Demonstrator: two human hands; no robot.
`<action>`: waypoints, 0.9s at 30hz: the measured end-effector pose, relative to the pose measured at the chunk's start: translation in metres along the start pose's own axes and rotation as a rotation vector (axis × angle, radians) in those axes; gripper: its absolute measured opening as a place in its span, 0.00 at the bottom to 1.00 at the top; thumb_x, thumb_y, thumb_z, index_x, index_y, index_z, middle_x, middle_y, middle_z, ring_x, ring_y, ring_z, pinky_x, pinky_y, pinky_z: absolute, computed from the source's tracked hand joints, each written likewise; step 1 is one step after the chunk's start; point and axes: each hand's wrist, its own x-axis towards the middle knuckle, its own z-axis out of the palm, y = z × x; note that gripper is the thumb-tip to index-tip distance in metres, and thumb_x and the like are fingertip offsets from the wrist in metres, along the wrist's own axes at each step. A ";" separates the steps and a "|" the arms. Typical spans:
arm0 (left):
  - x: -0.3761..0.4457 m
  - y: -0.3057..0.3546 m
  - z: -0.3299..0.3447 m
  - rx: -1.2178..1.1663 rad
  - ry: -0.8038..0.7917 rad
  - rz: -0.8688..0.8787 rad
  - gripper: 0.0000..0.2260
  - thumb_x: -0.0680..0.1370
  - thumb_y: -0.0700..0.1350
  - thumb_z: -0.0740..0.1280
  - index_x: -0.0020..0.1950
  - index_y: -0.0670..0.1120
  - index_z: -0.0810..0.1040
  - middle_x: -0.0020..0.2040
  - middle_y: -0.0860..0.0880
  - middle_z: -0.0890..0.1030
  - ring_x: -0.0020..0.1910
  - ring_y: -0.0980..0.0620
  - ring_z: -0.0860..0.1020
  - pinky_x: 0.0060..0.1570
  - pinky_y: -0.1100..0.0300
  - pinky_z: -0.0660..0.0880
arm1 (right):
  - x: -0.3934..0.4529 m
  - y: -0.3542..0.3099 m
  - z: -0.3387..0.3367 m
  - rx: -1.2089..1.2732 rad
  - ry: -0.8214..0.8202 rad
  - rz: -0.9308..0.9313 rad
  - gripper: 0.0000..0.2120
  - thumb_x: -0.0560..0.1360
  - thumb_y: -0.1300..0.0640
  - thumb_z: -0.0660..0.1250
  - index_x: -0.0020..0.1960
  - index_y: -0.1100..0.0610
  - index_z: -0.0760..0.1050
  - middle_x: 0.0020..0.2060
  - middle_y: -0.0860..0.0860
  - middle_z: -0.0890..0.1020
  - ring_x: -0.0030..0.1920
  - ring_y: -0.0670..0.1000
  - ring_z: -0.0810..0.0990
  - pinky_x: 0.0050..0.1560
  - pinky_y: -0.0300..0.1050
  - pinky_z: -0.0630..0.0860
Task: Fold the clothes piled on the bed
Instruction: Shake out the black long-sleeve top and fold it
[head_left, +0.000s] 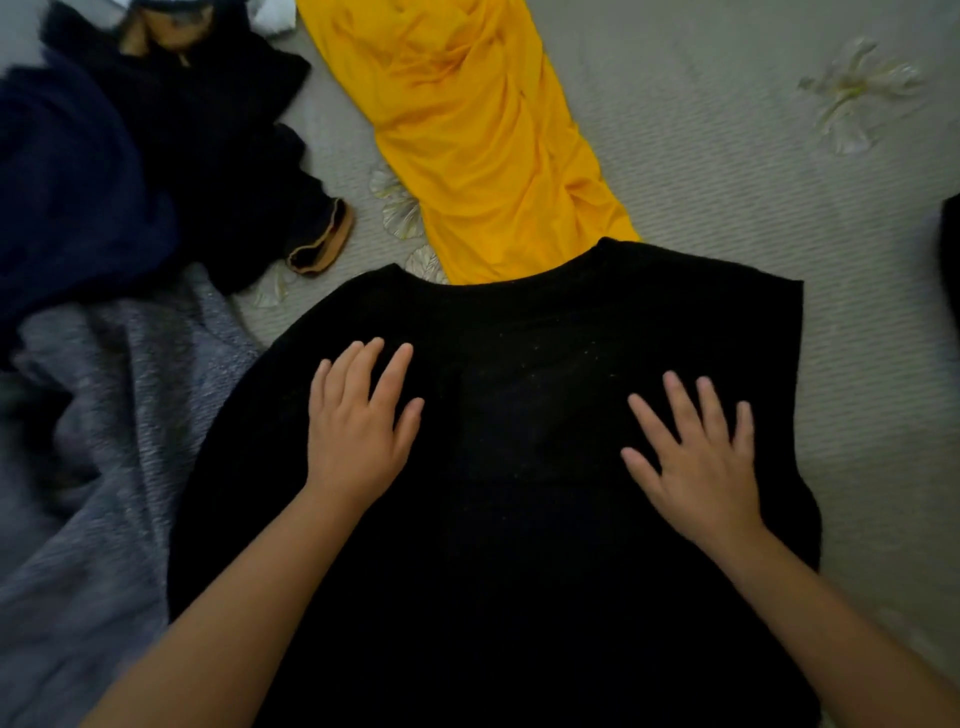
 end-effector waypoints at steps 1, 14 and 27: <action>-0.016 -0.005 -0.007 -0.015 0.014 -0.023 0.21 0.75 0.52 0.55 0.66 0.45 0.65 0.61 0.37 0.75 0.64 0.41 0.67 0.63 0.43 0.61 | 0.001 0.001 0.001 -0.007 -0.035 0.017 0.27 0.76 0.40 0.46 0.65 0.53 0.71 0.66 0.61 0.71 0.66 0.63 0.62 0.63 0.66 0.56; -0.213 -0.049 -0.056 -0.378 -0.184 -0.801 0.25 0.78 0.45 0.61 0.73 0.39 0.58 0.65 0.32 0.67 0.63 0.35 0.68 0.62 0.46 0.66 | -0.085 -0.104 -0.009 0.075 -0.212 0.052 0.27 0.70 0.52 0.70 0.67 0.58 0.70 0.68 0.64 0.66 0.70 0.63 0.59 0.64 0.68 0.51; -0.245 -0.123 -0.111 -0.453 -0.004 -0.685 0.26 0.79 0.47 0.60 0.75 0.49 0.55 0.50 0.35 0.79 0.46 0.36 0.78 0.39 0.54 0.68 | -0.168 -0.194 -0.040 -0.003 -0.460 0.104 0.27 0.80 0.45 0.49 0.75 0.49 0.43 0.75 0.54 0.43 0.74 0.54 0.39 0.71 0.59 0.37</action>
